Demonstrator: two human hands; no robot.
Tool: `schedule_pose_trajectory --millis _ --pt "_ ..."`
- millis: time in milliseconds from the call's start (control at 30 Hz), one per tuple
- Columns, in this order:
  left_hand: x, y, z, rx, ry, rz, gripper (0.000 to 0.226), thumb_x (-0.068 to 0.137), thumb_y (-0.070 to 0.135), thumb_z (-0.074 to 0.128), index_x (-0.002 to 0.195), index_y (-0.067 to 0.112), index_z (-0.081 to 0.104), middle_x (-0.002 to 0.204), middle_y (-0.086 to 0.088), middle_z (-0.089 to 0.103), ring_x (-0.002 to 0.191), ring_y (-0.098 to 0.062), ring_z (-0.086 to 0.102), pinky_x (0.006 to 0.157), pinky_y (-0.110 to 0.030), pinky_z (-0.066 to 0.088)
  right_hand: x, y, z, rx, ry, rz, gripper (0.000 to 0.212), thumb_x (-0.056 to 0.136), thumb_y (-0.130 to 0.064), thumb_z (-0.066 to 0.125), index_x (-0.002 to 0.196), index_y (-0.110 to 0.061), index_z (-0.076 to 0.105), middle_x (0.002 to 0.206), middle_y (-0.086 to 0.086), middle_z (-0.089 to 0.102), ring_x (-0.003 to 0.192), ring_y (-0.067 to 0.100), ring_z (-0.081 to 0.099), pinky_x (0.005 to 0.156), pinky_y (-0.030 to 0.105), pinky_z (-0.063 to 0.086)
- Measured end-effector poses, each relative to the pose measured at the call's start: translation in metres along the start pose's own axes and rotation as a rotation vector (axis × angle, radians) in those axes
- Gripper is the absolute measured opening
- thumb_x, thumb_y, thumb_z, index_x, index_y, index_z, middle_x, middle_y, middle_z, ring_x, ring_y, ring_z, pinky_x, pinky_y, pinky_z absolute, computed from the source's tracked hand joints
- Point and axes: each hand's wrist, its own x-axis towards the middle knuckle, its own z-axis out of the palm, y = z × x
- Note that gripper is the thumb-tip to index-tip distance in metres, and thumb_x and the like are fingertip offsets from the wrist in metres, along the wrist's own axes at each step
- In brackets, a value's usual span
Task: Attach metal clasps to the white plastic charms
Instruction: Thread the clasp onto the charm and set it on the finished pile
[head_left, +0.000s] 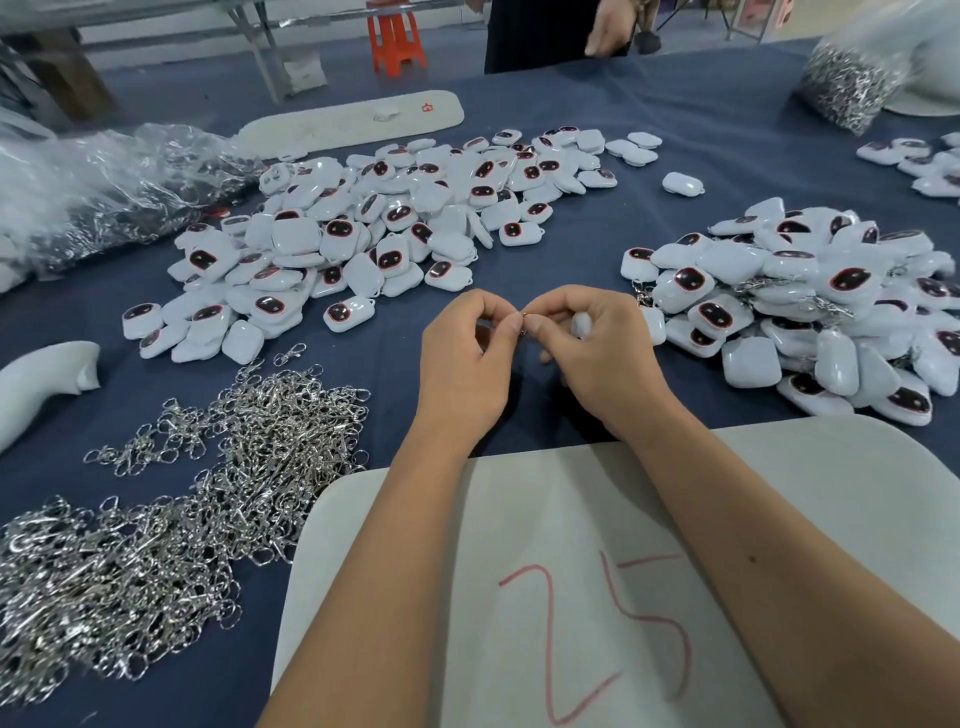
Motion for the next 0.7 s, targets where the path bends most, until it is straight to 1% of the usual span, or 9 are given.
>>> schedule_pose_trajectory --millis 100,200,267,333,400,500,567,633,700 --pt "0.000 0.002 -0.003 -0.025 -0.037 -0.006 0.011 0.095 0.009 0.065 0.087 0.014 0.070 0.081 0.008 0.070 0.079 -0.017 0.068 0.076 -0.030 0.055 -0.001 0.000 0.000 -0.019 0.000 -0.029 0.013 0.095 -0.006 0.071 0.088 -0.015 0.076 0.071 -0.018 0.069 0.067 0.002 0.060 0.071 0.018 0.047" --pt "0.002 0.000 -0.012 -0.040 -0.076 -0.021 0.012 0.095 0.009 0.066 0.086 0.016 0.071 0.077 0.011 0.070 0.074 -0.015 0.066 0.077 -0.038 0.058 -0.002 -0.001 0.000 -0.018 -0.029 -0.043 0.012 0.095 -0.004 0.070 0.089 -0.014 0.075 0.073 -0.014 0.067 0.068 0.005 0.058 0.071 0.020 0.047" --pt "0.003 -0.001 -0.017 -0.042 -0.106 -0.025 0.014 0.094 0.010 0.067 0.084 0.018 0.072 0.073 0.012 0.069 0.067 -0.012 0.064 0.071 -0.034 0.057 -0.003 -0.002 0.000 -0.030 -0.055 -0.044 0.012 0.095 -0.005 0.071 0.090 -0.015 0.075 0.074 -0.011 0.068 0.066 0.008 0.058 0.070 0.022 0.048" --pt "0.002 -0.002 -0.021 -0.036 -0.134 -0.026 0.015 0.094 0.009 0.068 0.083 0.017 0.072 0.068 0.014 0.067 0.062 -0.007 0.062 0.064 -0.022 0.051 -0.003 -0.002 0.000 -0.034 -0.077 -0.039 0.012 0.095 -0.006 0.071 0.090 -0.015 0.076 0.077 -0.006 0.070 0.065 0.009 0.059 0.070 0.028 0.052" --pt "0.002 -0.002 -0.022 -0.046 -0.149 -0.037 0.015 0.095 0.007 0.066 0.084 0.014 0.072 0.065 0.015 0.066 0.060 -0.005 0.061 0.062 -0.015 0.048 -0.002 -0.002 -0.001 -0.024 -0.091 -0.028 0.011 0.095 -0.007 0.072 0.090 -0.015 0.077 0.080 -0.001 0.072 0.065 0.010 0.061 0.071 0.032 0.054" --pt "0.003 -0.003 -0.023 -0.067 -0.153 -0.053 0.014 0.095 0.006 0.066 0.085 0.012 0.072 0.065 0.014 0.066 0.060 -0.005 0.062 0.063 -0.015 0.049 -0.002 0.000 -0.001 -0.010 -0.090 -0.021 0.010 0.095 -0.007 0.072 0.091 -0.015 0.078 0.080 -0.001 0.073 0.063 0.009 0.062 0.066 0.024 0.053" --pt "0.003 -0.004 -0.023 -0.077 -0.154 -0.059 0.015 0.096 0.005 0.066 0.085 0.013 0.073 0.067 0.012 0.067 0.061 -0.006 0.062 0.064 -0.019 0.052 -0.002 0.000 -0.001 0.000 -0.089 -0.013 0.011 0.095 -0.006 0.072 0.092 -0.015 0.078 0.080 -0.004 0.073 0.061 0.007 0.061 0.064 0.017 0.050" --pt "0.003 -0.005 -0.023 -0.092 -0.157 -0.066 0.016 0.096 0.005 0.066 0.084 0.014 0.073 0.070 0.006 0.068 0.065 -0.009 0.062 0.069 -0.031 0.058 -0.002 0.001 -0.001 0.010 -0.088 -0.006 0.012 0.095 -0.006 0.072 0.092 -0.015 0.079 0.079 -0.005 0.073 0.060 0.006 0.061 0.064 0.016 0.049" --pt "0.004 -0.006 -0.023 -0.093 -0.155 -0.067 0.017 0.095 0.006 0.066 0.084 0.016 0.074 0.072 -0.002 0.070 0.066 -0.012 0.063 0.074 -0.039 0.058 -0.002 0.001 -0.001 0.023 -0.087 -0.007 0.013 0.095 -0.006 0.073 0.090 -0.016 0.079 0.077 -0.008 0.073 0.059 0.004 0.060 0.062 0.014 0.048"
